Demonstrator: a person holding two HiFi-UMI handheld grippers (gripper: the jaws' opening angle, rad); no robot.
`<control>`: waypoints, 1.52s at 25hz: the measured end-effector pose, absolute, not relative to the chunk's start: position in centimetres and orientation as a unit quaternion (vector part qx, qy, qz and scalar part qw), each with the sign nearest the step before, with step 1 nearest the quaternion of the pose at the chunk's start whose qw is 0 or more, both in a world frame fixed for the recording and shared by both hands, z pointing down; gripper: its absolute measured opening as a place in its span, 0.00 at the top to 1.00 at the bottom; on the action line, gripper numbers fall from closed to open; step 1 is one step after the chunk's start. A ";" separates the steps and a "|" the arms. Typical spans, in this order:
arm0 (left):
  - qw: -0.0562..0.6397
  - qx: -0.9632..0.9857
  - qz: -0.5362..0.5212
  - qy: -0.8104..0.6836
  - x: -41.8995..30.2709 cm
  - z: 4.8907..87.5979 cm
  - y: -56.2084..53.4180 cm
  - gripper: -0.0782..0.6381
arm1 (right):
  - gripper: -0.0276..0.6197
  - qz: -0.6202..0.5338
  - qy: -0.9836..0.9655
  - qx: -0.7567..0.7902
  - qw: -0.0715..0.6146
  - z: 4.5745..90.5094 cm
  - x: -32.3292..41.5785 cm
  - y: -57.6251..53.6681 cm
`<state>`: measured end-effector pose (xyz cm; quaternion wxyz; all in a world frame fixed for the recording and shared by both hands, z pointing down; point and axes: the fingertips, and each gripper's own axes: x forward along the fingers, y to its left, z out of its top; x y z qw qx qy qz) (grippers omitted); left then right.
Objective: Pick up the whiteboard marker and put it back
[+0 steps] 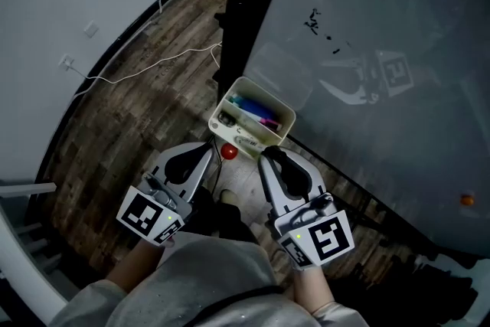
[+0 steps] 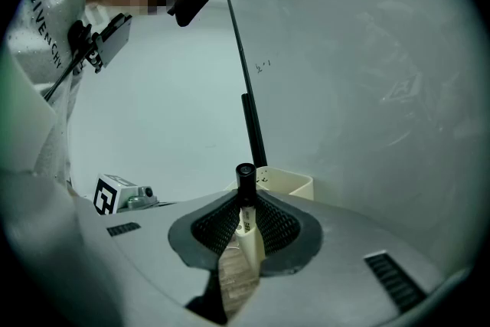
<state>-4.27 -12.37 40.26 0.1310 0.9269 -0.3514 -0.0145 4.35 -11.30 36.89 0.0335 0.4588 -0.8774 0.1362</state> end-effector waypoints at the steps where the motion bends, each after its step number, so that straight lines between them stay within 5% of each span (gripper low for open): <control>1: 0.132 0.927 -0.014 -0.352 -4.3 40.3 -12.4 0.87 | 0.84 0.136 -0.877 0.459 0.034 37.0 4.3 -11.3; 38: 0.142 0.925 -0.012 -0.352 -4.2 41.2 -11.5 0.87 | 0.84 0.110 -0.880 0.460 0.037 37.5 3.7 -10.1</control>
